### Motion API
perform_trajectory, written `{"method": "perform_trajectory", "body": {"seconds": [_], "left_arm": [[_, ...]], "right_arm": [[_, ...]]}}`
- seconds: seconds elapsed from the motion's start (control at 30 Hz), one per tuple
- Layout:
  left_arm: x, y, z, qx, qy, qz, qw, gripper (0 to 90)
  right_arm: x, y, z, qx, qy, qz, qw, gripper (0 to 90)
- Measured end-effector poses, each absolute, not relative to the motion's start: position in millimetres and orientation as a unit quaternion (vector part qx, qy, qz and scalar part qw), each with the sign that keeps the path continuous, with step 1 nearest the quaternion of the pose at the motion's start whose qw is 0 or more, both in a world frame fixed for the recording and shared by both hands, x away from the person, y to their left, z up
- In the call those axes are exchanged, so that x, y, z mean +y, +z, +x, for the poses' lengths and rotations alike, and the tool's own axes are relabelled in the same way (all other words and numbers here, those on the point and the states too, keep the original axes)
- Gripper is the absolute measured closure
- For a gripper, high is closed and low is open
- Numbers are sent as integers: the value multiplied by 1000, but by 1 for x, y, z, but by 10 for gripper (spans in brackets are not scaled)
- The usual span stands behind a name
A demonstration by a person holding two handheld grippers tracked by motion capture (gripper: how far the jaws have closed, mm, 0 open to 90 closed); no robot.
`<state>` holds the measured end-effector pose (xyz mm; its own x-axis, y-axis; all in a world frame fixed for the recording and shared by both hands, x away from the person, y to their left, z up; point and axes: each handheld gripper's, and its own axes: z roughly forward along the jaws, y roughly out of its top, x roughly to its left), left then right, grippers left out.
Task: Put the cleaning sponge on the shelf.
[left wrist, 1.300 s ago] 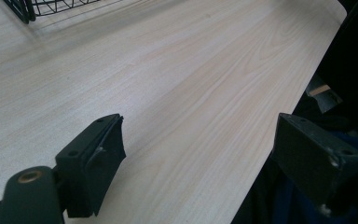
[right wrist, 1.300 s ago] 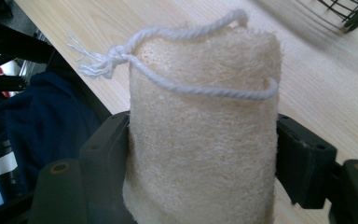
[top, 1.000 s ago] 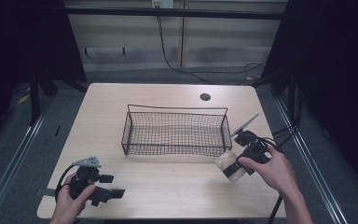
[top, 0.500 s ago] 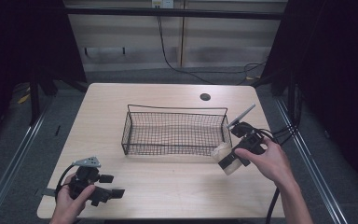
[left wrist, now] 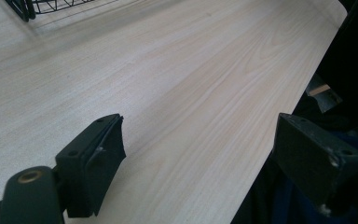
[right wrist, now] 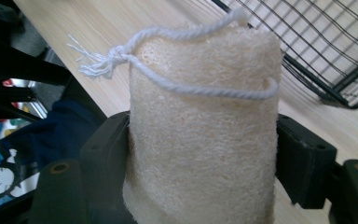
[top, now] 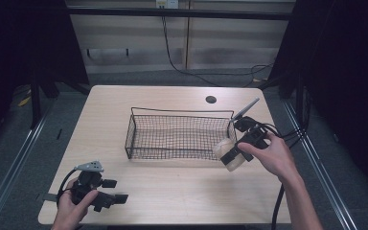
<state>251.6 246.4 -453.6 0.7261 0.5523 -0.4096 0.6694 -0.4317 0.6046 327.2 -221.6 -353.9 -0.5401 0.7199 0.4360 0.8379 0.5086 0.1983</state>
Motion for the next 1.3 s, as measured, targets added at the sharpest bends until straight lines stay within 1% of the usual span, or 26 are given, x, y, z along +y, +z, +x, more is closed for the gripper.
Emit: {"method": "perform_trajectory", "body": {"seconds": [0.03,0.53,1.3], "left_arm": [[246,-454,251,363,-75,842,391,163],[246,-453,251,363,-75,842,393,163],[247,-454,251,363,-76,842,391,163]], "right_arm": [[-221,-354,328,-856,-195,-456,144,268],[-219,-349,346,-841,-207,-479,140,268],[-213,-346,376,-821,-188,-529,108,268]]}}
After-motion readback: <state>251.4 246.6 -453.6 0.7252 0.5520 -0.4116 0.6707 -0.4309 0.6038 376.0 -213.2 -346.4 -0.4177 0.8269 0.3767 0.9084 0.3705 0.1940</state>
